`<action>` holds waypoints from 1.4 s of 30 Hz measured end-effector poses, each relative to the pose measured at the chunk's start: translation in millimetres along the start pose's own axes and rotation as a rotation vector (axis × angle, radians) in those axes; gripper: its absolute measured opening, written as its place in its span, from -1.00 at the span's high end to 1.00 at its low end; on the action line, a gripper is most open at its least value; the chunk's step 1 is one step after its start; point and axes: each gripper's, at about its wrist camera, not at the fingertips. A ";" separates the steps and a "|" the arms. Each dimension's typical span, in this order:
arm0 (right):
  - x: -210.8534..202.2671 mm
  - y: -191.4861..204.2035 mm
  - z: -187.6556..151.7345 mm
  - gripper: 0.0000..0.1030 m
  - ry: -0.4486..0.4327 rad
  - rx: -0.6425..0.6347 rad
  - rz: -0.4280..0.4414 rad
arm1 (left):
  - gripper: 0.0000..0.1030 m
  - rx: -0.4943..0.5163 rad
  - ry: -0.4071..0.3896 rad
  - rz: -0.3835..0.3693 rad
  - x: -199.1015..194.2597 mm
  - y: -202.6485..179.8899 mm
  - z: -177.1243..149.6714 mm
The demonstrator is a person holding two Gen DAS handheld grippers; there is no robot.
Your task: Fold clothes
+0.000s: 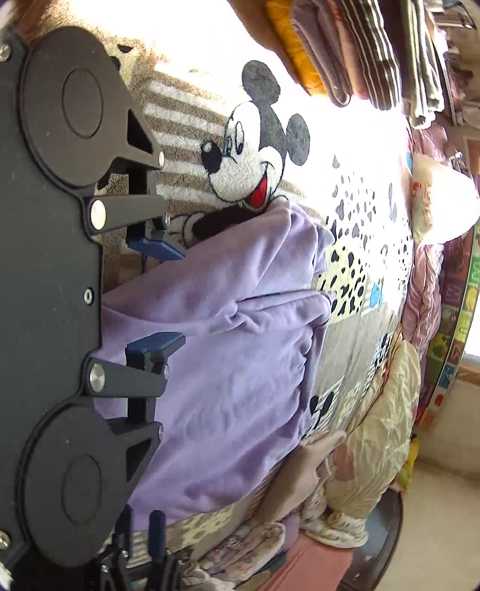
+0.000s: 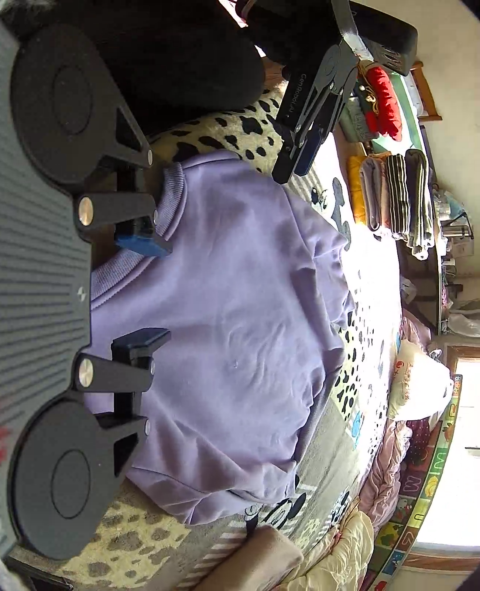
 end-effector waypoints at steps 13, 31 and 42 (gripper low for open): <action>97.5 -28.7 19.9 0.05 -0.004 0.248 -0.025 | 0.19 -0.416 -0.045 -0.202 68.6 98.2 86.5; 101.3 -11.4 -2.0 -0.45 -0.112 0.188 -0.008 | 0.90 -0.403 -0.174 -0.148 67.0 93.6 98.1; 100.5 -12.0 -0.7 -0.46 -0.100 0.199 -0.003 | 0.87 -0.190 -0.267 0.386 16.8 11.7 88.7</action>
Point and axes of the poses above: each gripper's, at about its wrist camera, not at the fingertips, and x roughly the way its jaws point, y to its left, z to its top, and after that the axes turned 13 degrees about y, right-handed
